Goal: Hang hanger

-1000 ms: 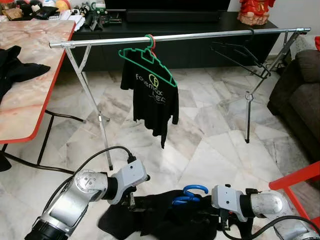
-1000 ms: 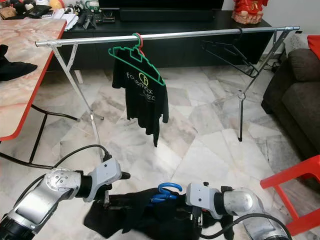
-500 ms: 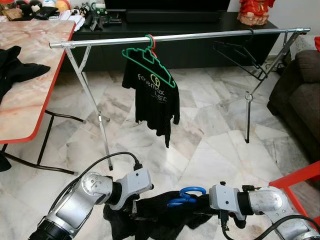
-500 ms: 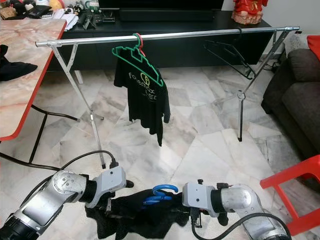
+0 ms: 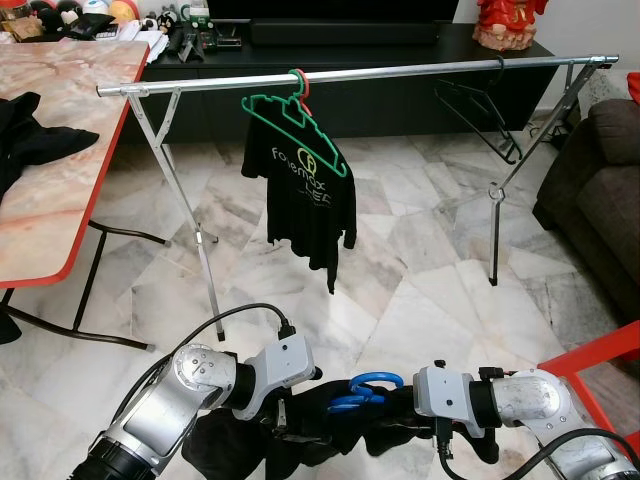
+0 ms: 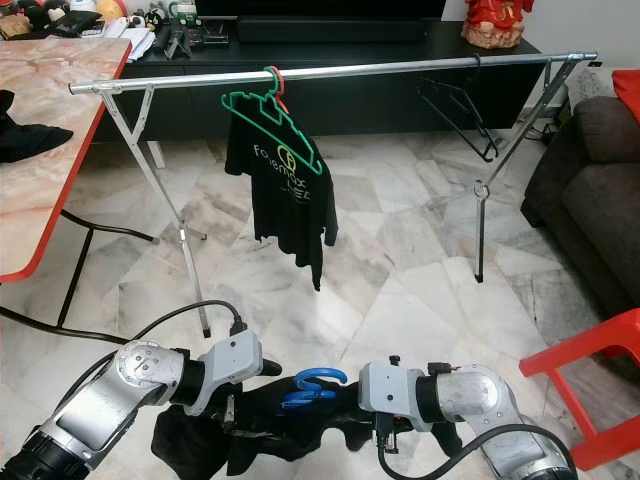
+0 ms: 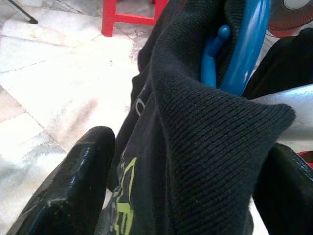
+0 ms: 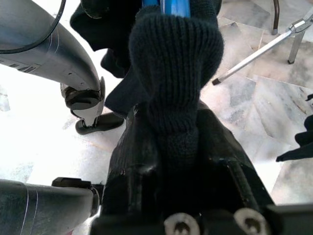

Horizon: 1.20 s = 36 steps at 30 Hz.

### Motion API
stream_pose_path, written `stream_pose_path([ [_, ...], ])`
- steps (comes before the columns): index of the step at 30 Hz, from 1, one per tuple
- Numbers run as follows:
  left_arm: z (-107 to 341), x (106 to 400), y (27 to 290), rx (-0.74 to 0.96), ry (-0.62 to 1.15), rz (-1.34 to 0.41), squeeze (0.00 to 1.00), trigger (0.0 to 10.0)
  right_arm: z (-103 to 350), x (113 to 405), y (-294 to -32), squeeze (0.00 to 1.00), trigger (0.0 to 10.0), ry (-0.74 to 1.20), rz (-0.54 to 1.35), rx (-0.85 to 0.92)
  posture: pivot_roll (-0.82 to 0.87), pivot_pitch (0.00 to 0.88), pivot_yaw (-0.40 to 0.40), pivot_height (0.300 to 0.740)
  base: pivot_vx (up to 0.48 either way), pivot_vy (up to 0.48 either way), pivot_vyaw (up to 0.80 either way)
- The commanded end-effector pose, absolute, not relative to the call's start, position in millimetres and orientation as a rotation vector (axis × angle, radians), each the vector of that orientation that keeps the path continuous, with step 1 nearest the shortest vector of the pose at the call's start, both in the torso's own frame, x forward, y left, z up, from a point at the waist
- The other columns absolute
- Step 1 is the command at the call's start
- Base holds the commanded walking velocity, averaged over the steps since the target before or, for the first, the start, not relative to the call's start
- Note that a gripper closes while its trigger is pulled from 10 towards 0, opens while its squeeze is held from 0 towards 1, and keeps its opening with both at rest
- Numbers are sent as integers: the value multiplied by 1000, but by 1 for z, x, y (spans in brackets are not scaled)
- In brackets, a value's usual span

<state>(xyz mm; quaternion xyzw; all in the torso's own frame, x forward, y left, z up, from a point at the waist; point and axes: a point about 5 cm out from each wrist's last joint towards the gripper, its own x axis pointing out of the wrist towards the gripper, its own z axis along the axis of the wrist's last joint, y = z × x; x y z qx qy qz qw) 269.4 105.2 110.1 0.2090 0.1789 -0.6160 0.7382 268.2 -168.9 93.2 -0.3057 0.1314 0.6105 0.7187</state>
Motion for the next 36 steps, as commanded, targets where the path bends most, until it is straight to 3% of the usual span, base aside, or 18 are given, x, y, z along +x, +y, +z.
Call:
stream_pose_path([
  [1, 109, 265, 99, 455, 390, -1387, 0, 8745, 105, 272, -163, 0, 0, 216, 1345, -657, -5, 174, -62, 740, 0, 0, 0],
  [3, 110, 265, 98, 453, 387, -1387, 0, 8314, 105, 272, -162, 0, 0, 213, 1343, -655, -6, 174, -62, 740, 0, 0, 0],
  [5, 113, 267, 94, 463, 356, -1364, 0, 6549, 106, 274, -162, 0, 0, 209, 1331, -644, -7, 174, -61, 740, 0, 0, 0],
  [6, 114, 268, 94, 466, 345, -1353, 0, 6549, 107, 275, -162, 0, 0, 209, 1328, -641, -7, 174, -61, 740, 0, 0, 0],
  [7, 116, 269, 92, 469, 331, -1339, 0, 4745, 107, 275, -162, 0, 0, 211, 1326, -638, -7, 174, -61, 740, 0, 0, 0],
  [9, 118, 271, 91, 476, 311, -1325, 0, 3529, 107, 276, -161, 0, 0, 212, 1322, -636, -3, 173, -60, 740, 0, 0, 0],
  [10, 120, 271, 88, 478, 301, -1324, 0, 1176, 107, 276, -161, 0, 0, 213, 1320, -634, -3, 173, -60, 740, 0, 0, 0],
  [11, 121, 271, 88, 478, 301, -1325, 0, 0, 107, 276, -161, 0, 0, 213, 1320, -634, -1, 173, -60, 740, 0, 0, 0],
  [36, 118, 275, 81, 534, 282, -1291, 0, 0, 109, 280, -160, 0, 0, 202, 1301, -632, -2, 166, -53, 740, 0, 0, 0],
])
